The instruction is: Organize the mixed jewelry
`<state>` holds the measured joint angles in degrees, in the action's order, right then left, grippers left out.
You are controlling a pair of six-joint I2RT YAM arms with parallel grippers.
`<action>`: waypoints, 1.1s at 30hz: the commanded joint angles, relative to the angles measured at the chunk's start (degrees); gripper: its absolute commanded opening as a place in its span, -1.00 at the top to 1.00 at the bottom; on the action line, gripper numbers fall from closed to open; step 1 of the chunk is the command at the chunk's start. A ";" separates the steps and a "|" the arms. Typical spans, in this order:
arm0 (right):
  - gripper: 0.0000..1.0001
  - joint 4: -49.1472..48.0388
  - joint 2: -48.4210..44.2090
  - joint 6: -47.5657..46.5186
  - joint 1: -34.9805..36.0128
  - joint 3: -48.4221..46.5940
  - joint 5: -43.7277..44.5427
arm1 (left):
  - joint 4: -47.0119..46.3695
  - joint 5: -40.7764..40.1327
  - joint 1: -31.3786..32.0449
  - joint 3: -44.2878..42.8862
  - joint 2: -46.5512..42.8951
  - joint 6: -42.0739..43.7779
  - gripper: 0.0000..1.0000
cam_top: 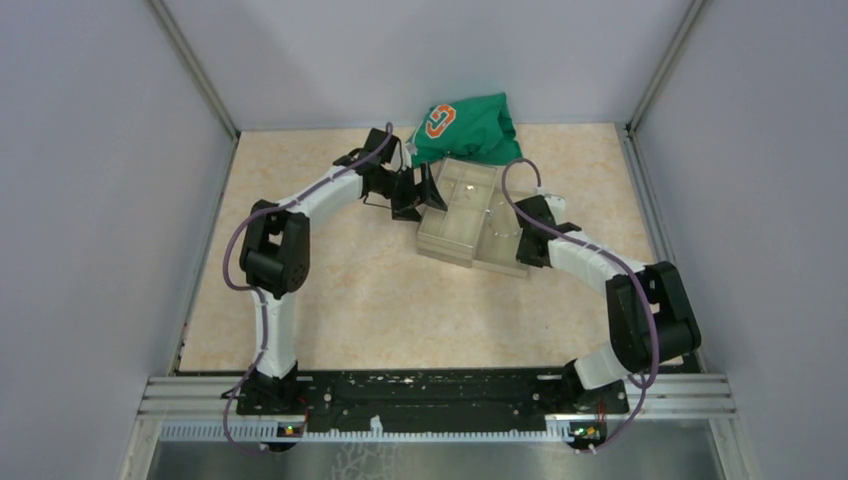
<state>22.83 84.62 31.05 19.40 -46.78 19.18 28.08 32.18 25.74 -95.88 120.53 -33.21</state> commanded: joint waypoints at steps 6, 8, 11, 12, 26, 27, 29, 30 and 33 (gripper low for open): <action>1.00 -6.02 -1.58 2.09 1.69 -3.14 -3.56 | -1.95 1.89 1.32 -1.64 1.98 -0.62 -0.78; 1.00 -5.17 -1.86 2.52 1.70 -3.37 -2.76 | -1.97 1.94 1.32 -1.75 2.19 -0.62 -0.77; 1.00 -4.76 -2.58 2.57 1.70 -3.24 -1.44 | -1.97 1.88 1.30 -1.77 2.41 -0.56 -0.78; 1.00 -4.62 -2.89 2.49 1.70 -3.15 -1.10 | -1.84 1.85 1.31 -1.85 2.39 -0.54 -0.78; 1.00 -4.90 -6.08 3.74 1.60 -1.47 -2.05 | -1.18 1.84 1.32 -0.48 2.08 -0.01 -0.78; 1.00 -5.10 -6.01 3.61 1.61 -1.39 -2.47 | -1.25 1.94 1.29 -0.46 1.95 -0.01 -0.78; 1.00 -6.31 -5.76 2.91 1.61 -1.06 -3.99 | -1.35 2.09 1.33 -0.24 1.75 0.06 -0.78; 1.00 -6.89 -5.56 2.36 1.61 -1.03 -4.75 | -1.45 2.14 1.28 -0.20 1.60 0.15 -0.78; 1.00 -8.77 -4.48 0.77 1.82 -1.05 -7.50 | -1.64 2.77 1.38 -0.10 1.54 0.43 -0.78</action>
<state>22.37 81.49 32.45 20.14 -46.89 17.43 27.35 32.51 26.26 -95.90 121.84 -33.36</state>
